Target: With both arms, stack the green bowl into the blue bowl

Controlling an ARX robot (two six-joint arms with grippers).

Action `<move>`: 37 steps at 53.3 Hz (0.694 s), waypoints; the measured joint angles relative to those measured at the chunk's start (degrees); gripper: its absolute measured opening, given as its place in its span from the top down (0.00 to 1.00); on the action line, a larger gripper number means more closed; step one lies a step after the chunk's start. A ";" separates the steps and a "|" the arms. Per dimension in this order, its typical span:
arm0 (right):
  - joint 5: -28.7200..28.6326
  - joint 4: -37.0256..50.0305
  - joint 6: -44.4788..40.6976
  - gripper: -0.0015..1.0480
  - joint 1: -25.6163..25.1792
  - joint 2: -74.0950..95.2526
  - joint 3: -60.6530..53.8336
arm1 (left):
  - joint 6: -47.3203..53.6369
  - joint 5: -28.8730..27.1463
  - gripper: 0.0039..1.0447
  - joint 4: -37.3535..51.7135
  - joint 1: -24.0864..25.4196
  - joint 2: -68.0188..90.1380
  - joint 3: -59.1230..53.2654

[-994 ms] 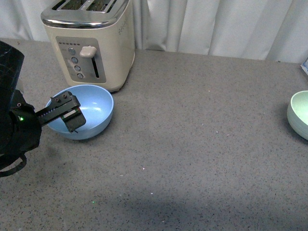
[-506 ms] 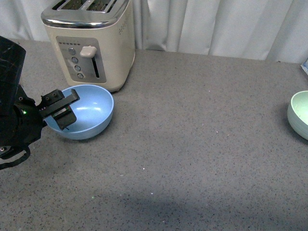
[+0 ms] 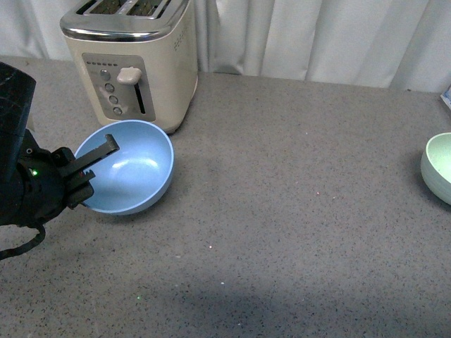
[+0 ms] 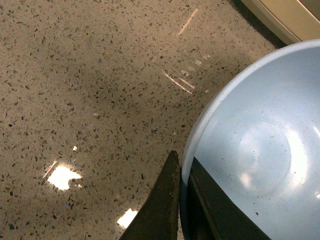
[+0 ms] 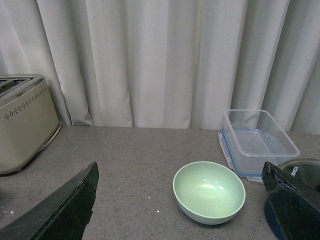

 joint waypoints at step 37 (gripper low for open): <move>0.00 0.00 0.00 0.09 0.00 0.00 0.00 | -1.79 5.18 0.96 9.14 -19.04 -2.95 -13.05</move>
